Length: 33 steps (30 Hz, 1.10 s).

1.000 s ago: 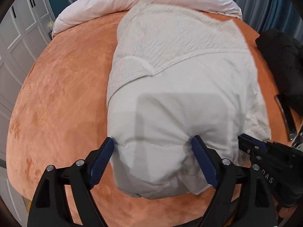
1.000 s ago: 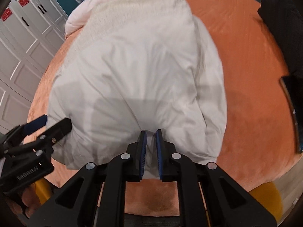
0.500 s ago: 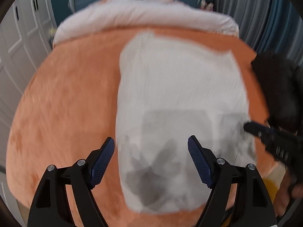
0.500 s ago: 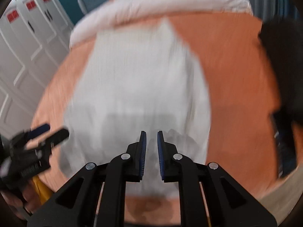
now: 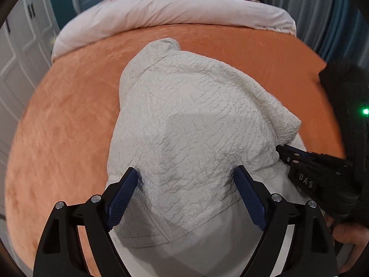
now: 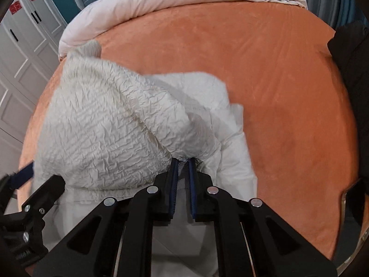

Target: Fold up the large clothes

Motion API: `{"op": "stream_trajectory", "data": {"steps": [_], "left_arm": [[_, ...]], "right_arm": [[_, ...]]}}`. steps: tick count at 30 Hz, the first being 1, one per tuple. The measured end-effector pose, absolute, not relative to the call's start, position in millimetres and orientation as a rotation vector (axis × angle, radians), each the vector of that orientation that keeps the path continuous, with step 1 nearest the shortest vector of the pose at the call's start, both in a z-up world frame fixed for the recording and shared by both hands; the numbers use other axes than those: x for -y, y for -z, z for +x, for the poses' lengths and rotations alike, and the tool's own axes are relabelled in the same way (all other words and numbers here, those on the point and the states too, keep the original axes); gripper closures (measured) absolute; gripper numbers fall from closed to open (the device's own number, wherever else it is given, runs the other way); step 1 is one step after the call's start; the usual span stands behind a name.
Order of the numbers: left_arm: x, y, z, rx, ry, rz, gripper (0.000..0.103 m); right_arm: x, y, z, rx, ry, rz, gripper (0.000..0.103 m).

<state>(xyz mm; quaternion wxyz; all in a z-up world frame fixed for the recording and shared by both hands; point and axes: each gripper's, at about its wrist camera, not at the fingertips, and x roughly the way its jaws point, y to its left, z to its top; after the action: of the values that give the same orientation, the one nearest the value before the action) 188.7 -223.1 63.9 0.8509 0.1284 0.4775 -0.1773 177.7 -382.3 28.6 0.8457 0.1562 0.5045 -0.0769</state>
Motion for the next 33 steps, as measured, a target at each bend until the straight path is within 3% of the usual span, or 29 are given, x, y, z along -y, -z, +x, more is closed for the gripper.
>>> {"op": "stream_trajectory", "data": {"steps": [6,13,16,22,33], "left_arm": [[220.2,-57.2,191.4,-1.009,0.373,0.263,0.017],[216.2,-57.5,195.2,-1.018,0.375,0.236,0.015],[217.4,-57.9,193.0,-1.014,0.371,0.243,0.015],[227.5,-52.5,188.1,-0.990,0.341,0.291,0.015],[219.6,-68.1,177.1,-1.000,0.317,0.251,0.016]], "right_arm": [[377.8,-24.9,184.6,-1.067,0.130,0.329,0.097],[399.2,-74.4,172.2,-1.067,0.086,0.471,0.092],[395.0,-49.6,178.4,-1.146,0.078,0.436,0.094],[374.3,-23.9,177.3,-1.125,0.090,0.444,0.095],[388.7,-44.8,165.6,-1.092,0.105,0.482,0.093]]}}
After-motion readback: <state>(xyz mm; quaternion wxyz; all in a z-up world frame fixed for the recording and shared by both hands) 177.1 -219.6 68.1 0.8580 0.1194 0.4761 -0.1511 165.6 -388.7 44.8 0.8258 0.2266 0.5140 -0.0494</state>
